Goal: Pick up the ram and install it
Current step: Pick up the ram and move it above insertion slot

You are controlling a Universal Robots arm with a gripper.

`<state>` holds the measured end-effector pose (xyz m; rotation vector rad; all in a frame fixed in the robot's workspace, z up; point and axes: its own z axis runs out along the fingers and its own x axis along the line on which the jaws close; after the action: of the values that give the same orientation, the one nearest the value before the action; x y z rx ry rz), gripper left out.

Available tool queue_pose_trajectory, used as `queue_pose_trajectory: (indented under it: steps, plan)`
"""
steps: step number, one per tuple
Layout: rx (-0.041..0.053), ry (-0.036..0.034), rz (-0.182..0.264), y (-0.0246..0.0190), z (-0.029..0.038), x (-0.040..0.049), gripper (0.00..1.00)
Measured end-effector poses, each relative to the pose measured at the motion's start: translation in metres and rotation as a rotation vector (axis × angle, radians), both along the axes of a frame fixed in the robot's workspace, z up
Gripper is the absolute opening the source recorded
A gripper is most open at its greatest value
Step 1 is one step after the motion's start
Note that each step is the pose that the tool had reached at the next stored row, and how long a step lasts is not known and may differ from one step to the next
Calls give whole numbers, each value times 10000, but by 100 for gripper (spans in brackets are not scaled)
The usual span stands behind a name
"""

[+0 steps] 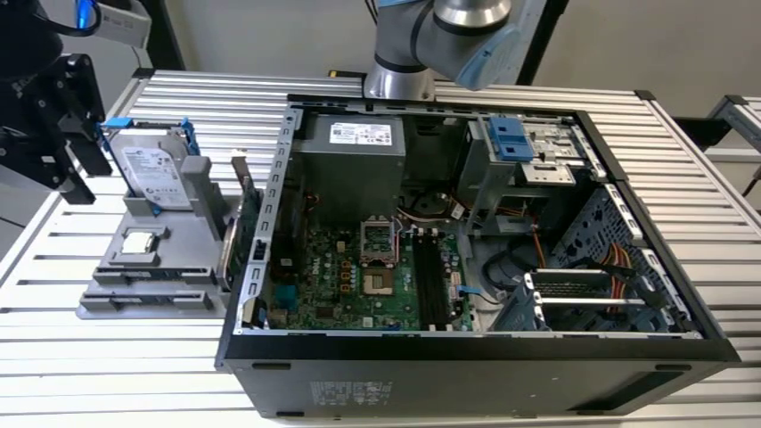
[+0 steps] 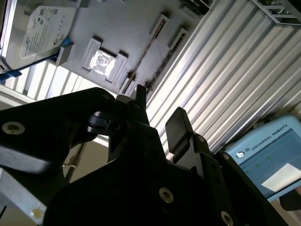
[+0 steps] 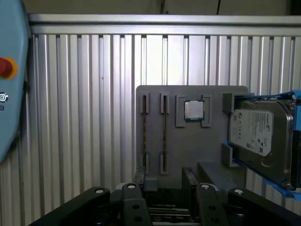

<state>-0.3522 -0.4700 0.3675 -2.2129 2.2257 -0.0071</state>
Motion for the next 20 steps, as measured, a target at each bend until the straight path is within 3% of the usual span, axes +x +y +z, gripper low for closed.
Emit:
queue_pose_trajectory:
  steps: [20]
  plan:
    - [0, 1, 0, 0, -90, 0, 100]
